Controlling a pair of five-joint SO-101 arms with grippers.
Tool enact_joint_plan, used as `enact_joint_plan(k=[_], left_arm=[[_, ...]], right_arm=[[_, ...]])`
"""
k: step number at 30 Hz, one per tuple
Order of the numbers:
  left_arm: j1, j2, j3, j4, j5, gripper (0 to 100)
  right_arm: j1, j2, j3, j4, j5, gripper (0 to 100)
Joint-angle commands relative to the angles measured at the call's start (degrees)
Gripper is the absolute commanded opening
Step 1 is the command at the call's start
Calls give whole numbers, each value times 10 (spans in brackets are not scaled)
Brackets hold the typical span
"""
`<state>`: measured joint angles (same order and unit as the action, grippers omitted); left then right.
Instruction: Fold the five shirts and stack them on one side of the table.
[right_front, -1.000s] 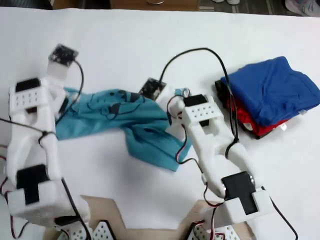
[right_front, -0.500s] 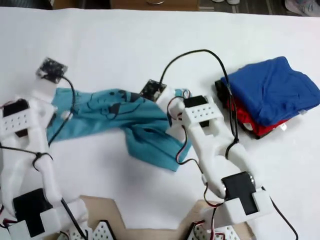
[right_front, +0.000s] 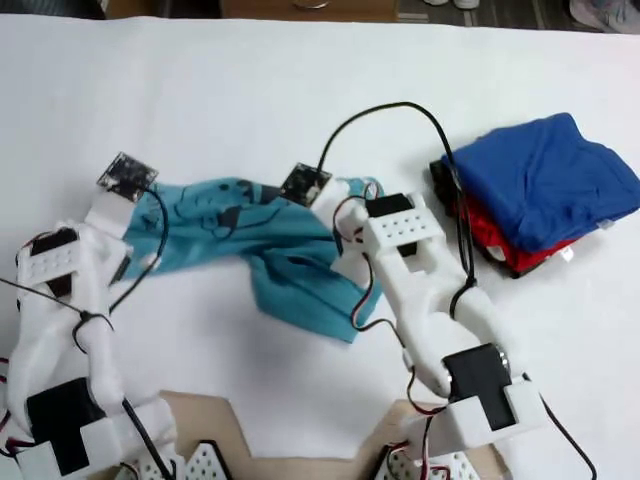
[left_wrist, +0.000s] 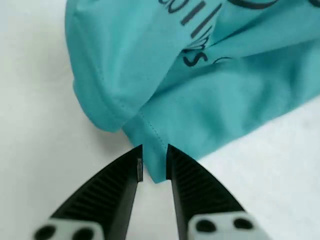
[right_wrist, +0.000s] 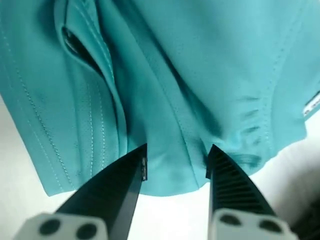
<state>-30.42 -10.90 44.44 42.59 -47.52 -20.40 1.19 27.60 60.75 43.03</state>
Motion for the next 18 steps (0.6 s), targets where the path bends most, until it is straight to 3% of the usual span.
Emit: enact_joint_plan(k=[1, 8, 18], left_arm=[[5, 8, 0, -10, -48, 90], [4, 61, -4, 6, -165, 90], [5, 88, -9, 8, -241, 104]], right_arm=[[0, -32, -3, -1, -2, 187], [0, -33, -3, -1, -1, 187], [0, -32, -4, 7, -1, 187]])
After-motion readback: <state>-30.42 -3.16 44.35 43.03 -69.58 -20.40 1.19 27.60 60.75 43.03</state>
